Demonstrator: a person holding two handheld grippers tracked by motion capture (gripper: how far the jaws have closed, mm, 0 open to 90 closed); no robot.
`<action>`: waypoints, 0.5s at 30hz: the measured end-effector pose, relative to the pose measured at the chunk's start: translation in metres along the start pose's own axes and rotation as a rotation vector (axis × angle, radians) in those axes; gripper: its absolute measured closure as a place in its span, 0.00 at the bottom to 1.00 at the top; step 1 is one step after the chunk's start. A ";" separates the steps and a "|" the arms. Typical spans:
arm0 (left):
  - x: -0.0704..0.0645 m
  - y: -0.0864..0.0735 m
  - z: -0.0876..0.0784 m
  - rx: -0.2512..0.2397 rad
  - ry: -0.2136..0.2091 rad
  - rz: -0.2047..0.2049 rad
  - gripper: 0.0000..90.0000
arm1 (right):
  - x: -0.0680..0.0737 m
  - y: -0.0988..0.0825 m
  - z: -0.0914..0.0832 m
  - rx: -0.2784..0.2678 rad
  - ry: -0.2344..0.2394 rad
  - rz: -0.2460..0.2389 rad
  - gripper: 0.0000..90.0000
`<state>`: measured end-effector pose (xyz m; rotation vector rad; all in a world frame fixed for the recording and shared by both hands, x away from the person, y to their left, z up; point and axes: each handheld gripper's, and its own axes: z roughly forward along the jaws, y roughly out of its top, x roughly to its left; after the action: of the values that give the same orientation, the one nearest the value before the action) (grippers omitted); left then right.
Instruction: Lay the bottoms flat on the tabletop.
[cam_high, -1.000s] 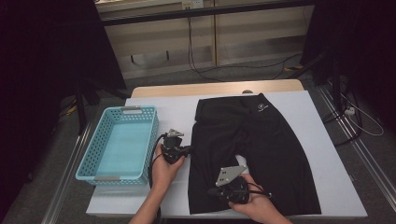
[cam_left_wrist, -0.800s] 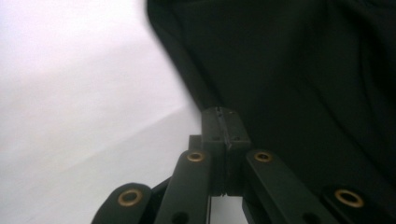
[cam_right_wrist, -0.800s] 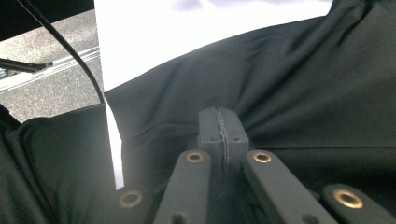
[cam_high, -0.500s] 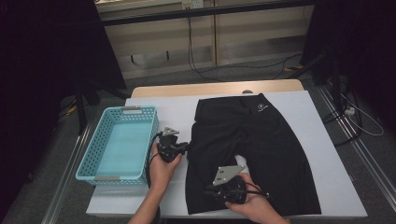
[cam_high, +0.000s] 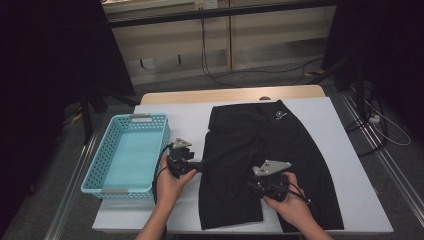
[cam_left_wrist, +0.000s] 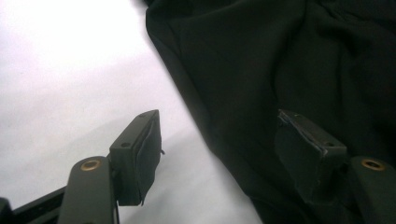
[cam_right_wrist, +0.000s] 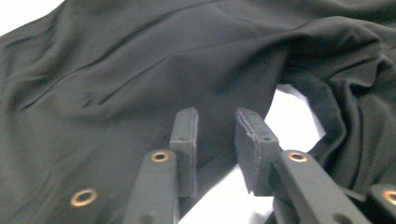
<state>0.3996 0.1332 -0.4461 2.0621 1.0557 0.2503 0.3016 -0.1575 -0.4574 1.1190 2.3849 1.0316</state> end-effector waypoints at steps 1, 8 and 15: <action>0.000 -0.001 0.000 0.003 0.002 0.004 0.36 | -0.001 0.001 0.000 0.003 -0.008 0.007 0.87; 0.000 -0.003 0.000 0.006 0.009 -0.001 0.38 | -0.006 -0.002 -0.009 0.044 -0.010 0.014 1.00; 0.000 -0.005 0.008 0.035 0.002 -0.003 0.49 | -0.012 -0.009 -0.017 0.068 -0.027 0.033 1.00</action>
<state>0.4004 0.1300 -0.4545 2.0913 1.0714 0.2337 0.2955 -0.1791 -0.4526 1.1915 2.4040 0.9463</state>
